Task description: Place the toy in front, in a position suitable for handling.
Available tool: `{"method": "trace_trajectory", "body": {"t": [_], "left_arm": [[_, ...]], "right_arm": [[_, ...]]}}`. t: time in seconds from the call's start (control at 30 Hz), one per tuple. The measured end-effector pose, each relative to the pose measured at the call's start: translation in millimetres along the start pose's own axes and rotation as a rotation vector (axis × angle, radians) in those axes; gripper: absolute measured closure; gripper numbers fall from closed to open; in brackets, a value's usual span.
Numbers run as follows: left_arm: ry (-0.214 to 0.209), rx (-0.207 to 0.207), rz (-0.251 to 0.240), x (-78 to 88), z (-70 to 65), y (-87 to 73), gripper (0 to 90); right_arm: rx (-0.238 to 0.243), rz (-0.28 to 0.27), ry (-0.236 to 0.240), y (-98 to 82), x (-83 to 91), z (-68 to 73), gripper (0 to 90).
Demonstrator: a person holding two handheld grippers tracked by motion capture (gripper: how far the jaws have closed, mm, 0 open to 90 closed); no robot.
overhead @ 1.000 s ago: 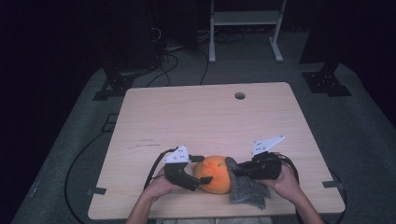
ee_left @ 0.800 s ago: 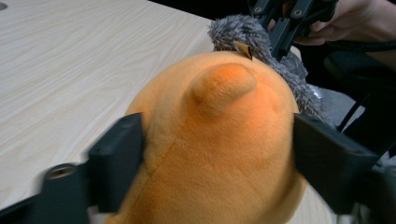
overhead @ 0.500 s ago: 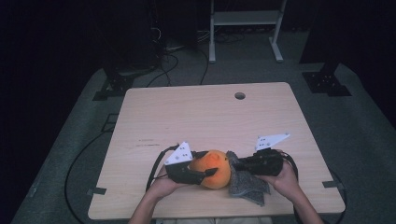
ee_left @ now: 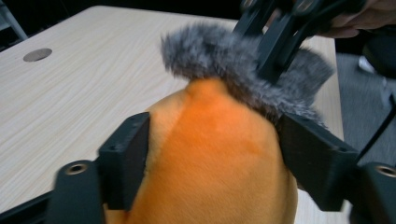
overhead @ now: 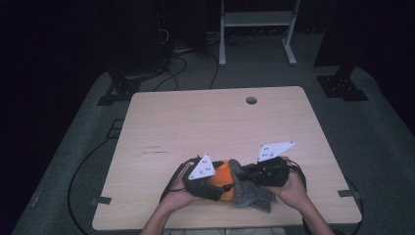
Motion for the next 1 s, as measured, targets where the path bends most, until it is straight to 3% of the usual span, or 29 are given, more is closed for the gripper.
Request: {"method": "trace_trajectory", "body": {"t": [0.07, 0.17, 0.27, 0.37, 0.47, 0.67, 0.77, 0.87, 0.93, 1.0], "left_arm": [[-0.049, 0.040, -0.050, 11.2, 7.9, -0.9, 22.2], [-0.062, 0.069, -0.088, 23.9, 17.2, -2.2, 18.2], [-0.072, 0.105, -0.081, 28.9, 28.0, -13.1, 13.7], [-0.089, 0.153, -0.057, 26.4, 37.2, -27.6, 11.7], [-0.130, 0.173, -0.039, 21.2, 39.9, -37.6, 13.3], [-0.199, 0.233, -0.050, 4.1, 41.0, -48.0, 11.0], [-0.204, 0.247, -0.066, -0.2, 39.0, -46.3, 14.6], [-0.180, 0.222, -0.126, 6.3, 29.9, -29.6, 21.9], [-0.161, 0.230, -0.178, 13.0, 27.4, -19.2, 22.8], [-0.147, 0.230, -0.181, 16.7, 27.0, -13.8, 22.8]], "right_arm": [[-0.033, -0.002, 0.022, -7.9, -3.6, -5.0, 78.9], [-0.034, 0.004, 0.002, -11.3, -0.3, -7.3, 79.0], [-0.049, 0.000, 0.002, -14.2, 1.5, -11.2, 78.9], [-0.053, 0.001, 0.004, -15.2, 2.3, -12.2, 78.9], [-0.058, 0.004, 0.001, -17.0, 3.7, -14.4, 78.9], [-0.080, 0.008, -0.014, -21.6, 8.5, -20.6, 78.8], [-0.079, 0.007, -0.018, -21.2, 8.9, -19.9, 78.9], [-0.100, -0.054, 0.006, -18.3, 20.3, -21.4, 79.1], [-0.124, -0.105, 0.024, -17.3, 27.6, -24.8, 79.1], [-0.138, -0.124, 0.024, -16.3, 30.1, -27.5, 79.1]]}}
Point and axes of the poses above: each handheld gripper's, and its own axes: x roughly backward along the jaws, y roughly out of its top, z roughly to its left, the point moved 1 cm from there along -x, roughly forward along the jaws
